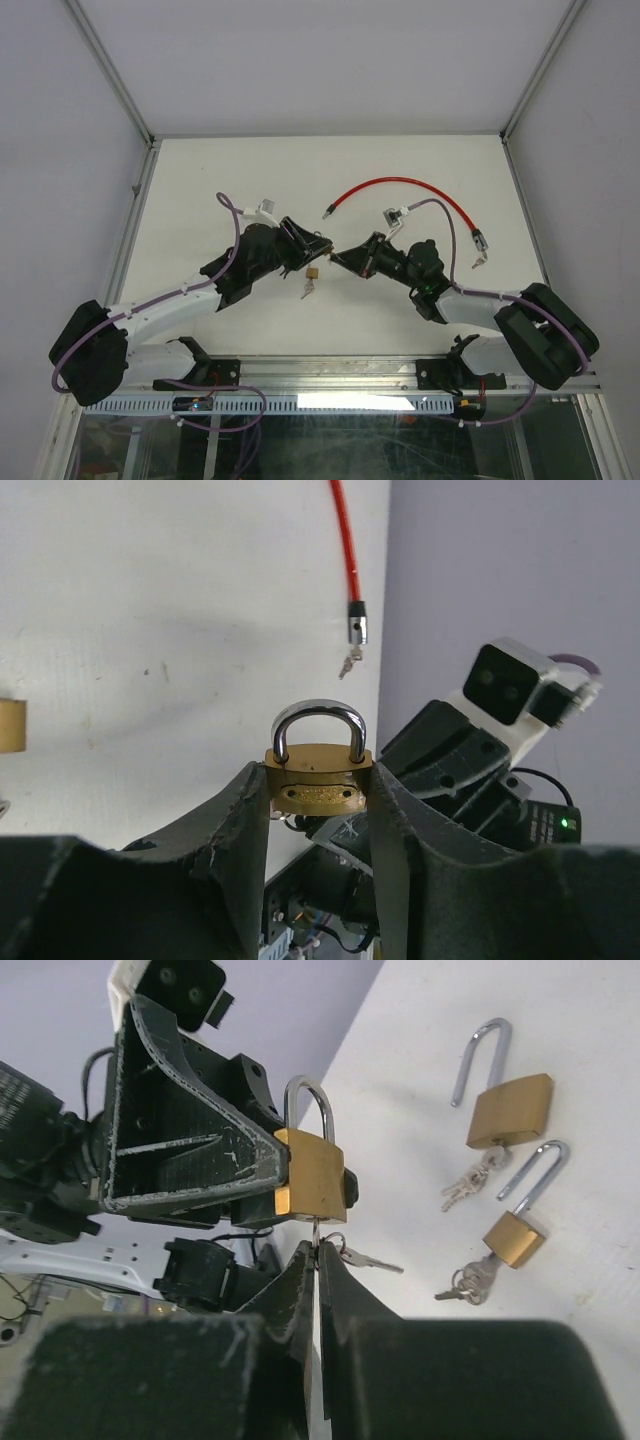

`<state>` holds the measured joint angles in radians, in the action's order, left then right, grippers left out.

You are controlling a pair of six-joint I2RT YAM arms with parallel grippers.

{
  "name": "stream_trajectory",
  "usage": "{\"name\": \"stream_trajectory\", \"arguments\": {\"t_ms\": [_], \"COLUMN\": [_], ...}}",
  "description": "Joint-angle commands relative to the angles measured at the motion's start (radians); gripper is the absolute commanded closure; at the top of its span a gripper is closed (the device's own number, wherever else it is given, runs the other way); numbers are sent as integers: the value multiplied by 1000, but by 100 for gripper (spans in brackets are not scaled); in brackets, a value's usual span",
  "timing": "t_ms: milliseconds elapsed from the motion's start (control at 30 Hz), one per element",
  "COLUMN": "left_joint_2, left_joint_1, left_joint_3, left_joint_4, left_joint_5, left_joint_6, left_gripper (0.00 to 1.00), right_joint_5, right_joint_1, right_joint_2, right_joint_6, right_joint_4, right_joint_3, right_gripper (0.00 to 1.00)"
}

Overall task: Unlock with the key
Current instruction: Unlock the lock.

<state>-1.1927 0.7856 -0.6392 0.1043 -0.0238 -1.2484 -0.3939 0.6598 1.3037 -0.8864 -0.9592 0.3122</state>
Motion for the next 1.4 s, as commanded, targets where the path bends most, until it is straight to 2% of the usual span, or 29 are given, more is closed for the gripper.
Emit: {"name": "stream_trajectory", "arguments": {"t_ms": [0,167,300,367,467,500,633,733,900,1000,1133,1367], "left_joint_2": [64,106,110,117,139,145,131,101,41,15,-23,-18], "left_joint_1": [42,44,45,45,43,44,38,34,34,34,41,46], "left_joint_3": [75,153,179,191,172,152,32,-23,-70,-83,-121,-131], "left_joint_4": [276,445,517,519,422,359,99,-5,-48,-48,-55,-36], "left_joint_5": [174,216,249,240,172,139,40,20,125,208,319,362], "left_joint_6": [46,58,68,76,130,162,305,405,593,702,798,819], "left_gripper": [100,100,100,100,100,100,100,100,100,100,99,100], "right_joint_5": [12,16,17,-4,-44,-57,-90,-86,-57,-34,-52,-139], "right_joint_1": [-31,-39,-42,-41,-41,-41,-46,-50,-55,-55,-55,-54], "right_joint_2": [-13,-6,20,28,17,5,-82,-182,-348,-403,-387,-270], "right_joint_6": [-146,-232,-300,-301,-247,-221,-87,-4,243,352,432,446], "right_joint_4": [-211,-223,-268,-275,-222,-196,-23,163,566,721,809,772], "right_joint_3": [5,-5,-13,-2,16,17,19,29,117,185,252,279], "right_gripper": [100,100,100,100,100,98,79,73,59,54,48,49]}}
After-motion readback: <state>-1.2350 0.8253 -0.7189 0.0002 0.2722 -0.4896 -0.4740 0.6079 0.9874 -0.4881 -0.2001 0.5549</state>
